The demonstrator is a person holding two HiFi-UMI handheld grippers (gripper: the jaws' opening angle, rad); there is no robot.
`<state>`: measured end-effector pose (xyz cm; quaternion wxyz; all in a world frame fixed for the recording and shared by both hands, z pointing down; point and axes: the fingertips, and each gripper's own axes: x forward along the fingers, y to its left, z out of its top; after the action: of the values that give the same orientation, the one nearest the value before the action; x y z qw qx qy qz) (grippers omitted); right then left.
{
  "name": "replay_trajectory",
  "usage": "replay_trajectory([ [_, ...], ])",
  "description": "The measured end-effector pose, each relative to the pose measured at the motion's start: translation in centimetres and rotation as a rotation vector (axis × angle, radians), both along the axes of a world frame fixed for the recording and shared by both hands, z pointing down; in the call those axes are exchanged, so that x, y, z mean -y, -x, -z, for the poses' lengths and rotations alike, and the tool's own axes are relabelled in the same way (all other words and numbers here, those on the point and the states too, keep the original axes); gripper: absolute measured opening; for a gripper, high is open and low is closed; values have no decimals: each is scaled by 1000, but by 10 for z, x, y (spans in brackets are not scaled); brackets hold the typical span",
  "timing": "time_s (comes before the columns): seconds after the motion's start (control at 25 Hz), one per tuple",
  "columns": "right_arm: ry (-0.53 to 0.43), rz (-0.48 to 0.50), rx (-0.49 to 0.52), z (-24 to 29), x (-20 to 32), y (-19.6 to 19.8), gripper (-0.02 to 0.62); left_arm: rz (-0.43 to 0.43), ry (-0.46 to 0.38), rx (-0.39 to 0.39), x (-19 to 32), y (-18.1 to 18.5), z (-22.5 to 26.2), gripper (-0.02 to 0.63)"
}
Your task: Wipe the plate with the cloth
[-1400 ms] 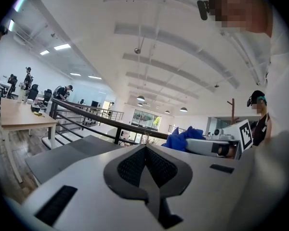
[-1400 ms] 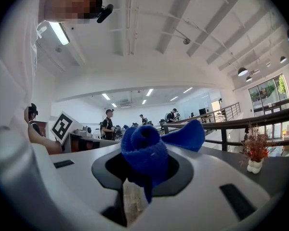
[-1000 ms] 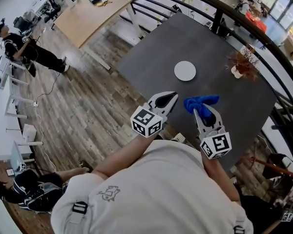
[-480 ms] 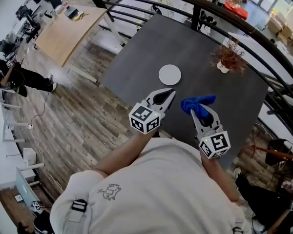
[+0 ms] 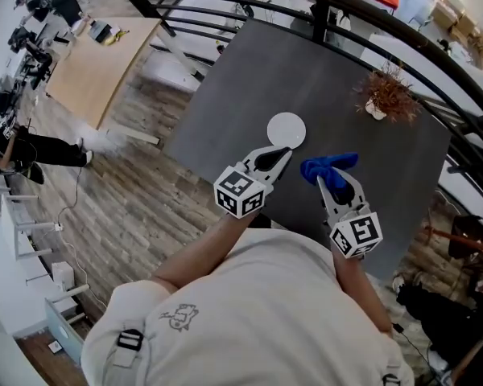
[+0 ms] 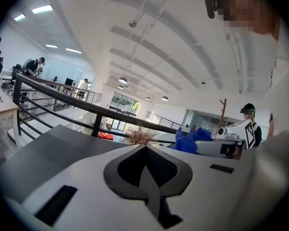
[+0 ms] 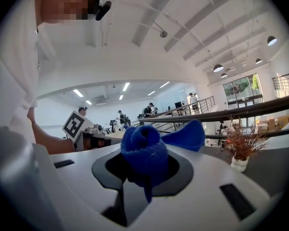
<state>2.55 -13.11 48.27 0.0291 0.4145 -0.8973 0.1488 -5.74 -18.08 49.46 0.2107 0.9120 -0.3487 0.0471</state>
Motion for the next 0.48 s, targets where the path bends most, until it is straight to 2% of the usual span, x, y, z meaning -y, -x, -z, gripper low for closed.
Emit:
replay_trajectory([
  [0.28,54,-16,-43,-35,51,31,89,-34,70,24,32,32,-38,6],
  [0.48,92,-29,-84,-73,89,39,89,-39,132,53,57,49,-82,8],
])
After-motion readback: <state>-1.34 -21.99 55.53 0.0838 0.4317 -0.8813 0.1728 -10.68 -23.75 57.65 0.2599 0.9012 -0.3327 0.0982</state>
